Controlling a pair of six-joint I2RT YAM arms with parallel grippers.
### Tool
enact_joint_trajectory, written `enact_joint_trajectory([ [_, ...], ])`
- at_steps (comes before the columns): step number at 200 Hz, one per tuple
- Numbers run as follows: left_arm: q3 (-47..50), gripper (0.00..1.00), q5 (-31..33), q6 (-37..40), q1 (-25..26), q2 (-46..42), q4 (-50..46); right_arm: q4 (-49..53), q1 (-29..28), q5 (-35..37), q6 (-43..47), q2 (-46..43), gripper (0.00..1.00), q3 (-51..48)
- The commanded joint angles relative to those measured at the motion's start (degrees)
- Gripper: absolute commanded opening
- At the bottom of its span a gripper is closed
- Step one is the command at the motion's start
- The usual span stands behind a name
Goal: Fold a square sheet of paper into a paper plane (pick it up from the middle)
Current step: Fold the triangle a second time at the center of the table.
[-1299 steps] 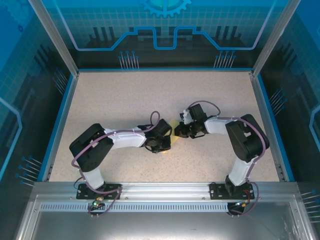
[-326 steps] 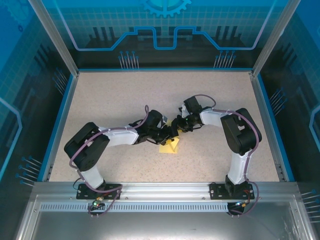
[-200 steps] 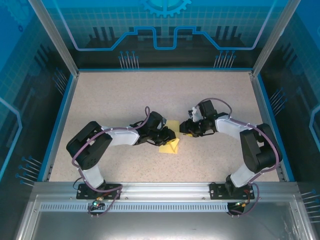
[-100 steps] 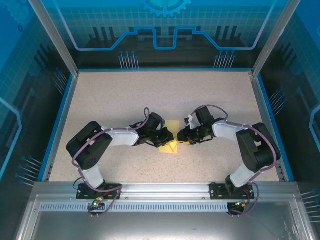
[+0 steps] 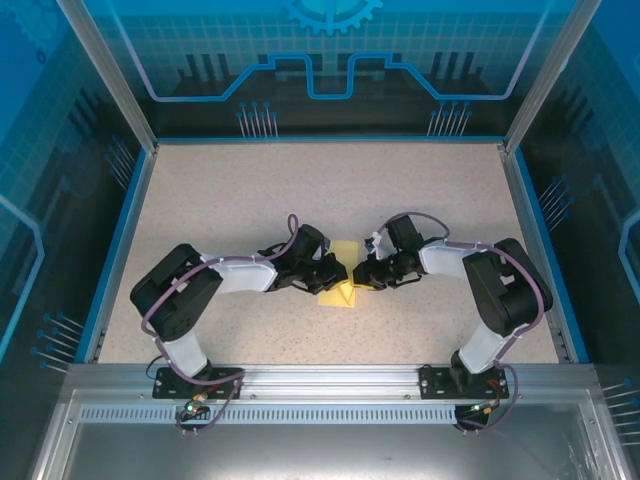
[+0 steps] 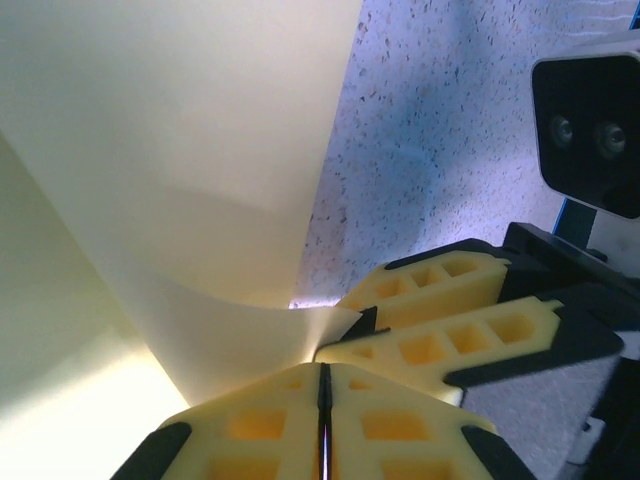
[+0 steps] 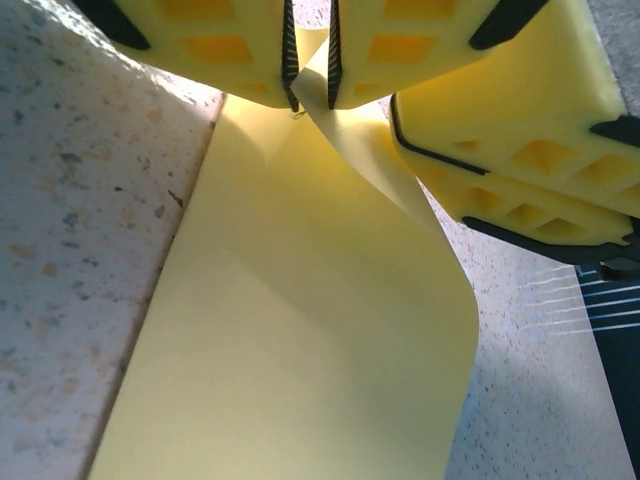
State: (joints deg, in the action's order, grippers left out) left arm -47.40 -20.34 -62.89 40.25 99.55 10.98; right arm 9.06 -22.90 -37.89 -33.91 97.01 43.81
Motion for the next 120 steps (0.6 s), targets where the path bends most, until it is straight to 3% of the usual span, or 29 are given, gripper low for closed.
enact_joint_trajectory([
  [1,1.09,0.10,1.02,0.51,0.28,-2.16,-0.78,-0.01,-0.31,1.08,-0.12,0.94,0.13,1.25],
  [120,-1.03,0.09,-0.32,1.97,0.32,0.09,-1.75,5.26,-0.28,6.51,4.64,2.04,0.07,4.59],
])
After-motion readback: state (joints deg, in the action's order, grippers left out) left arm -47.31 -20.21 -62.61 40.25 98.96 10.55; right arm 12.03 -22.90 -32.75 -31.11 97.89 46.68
